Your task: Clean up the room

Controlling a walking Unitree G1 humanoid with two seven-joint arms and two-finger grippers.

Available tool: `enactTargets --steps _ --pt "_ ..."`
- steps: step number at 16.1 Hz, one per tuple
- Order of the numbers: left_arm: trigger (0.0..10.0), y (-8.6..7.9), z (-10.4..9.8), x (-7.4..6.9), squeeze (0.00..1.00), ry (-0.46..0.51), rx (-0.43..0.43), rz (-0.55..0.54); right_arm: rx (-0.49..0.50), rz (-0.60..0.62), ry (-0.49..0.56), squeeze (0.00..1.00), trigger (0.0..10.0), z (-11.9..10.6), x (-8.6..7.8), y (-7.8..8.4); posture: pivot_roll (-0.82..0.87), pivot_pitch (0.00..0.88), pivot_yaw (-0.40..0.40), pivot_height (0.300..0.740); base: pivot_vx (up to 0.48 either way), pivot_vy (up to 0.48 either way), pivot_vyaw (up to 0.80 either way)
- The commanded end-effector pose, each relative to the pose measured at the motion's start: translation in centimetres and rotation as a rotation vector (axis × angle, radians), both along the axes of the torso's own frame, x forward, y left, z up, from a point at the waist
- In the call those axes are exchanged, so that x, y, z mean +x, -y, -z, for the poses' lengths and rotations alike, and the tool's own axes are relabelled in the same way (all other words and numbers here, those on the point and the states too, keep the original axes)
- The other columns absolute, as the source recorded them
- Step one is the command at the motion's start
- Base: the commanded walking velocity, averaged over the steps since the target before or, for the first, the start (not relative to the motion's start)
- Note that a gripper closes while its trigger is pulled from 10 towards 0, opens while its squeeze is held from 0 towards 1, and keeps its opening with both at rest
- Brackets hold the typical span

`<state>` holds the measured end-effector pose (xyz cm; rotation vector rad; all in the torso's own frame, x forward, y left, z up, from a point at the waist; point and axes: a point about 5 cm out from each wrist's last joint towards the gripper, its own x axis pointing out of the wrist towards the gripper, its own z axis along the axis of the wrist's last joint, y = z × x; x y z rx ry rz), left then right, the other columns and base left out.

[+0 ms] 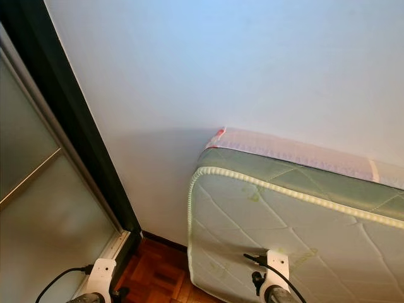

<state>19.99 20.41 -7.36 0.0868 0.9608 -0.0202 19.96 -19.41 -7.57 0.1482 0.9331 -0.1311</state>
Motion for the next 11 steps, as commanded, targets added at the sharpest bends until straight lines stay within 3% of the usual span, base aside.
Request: enactTargets --steps 1,11 --pt "10.0 -0.16 0.22 -0.42 0.0 -0.02 0.008 -0.003 0.007 0.017 0.007 0.0 10.0 -0.21 0.33 0.23 -0.09 0.0 -0.04 0.74 0.0 0.0 0.0" --pt "10.0 -0.19 0.2 -0.39 0.0 -0.021 0.014 0.008 0.02 0.034 0.013 0.0 10.0 -0.2 0.32 0.18 -0.09 0.0 -0.04 0.74 0.0 0.0 0.0"
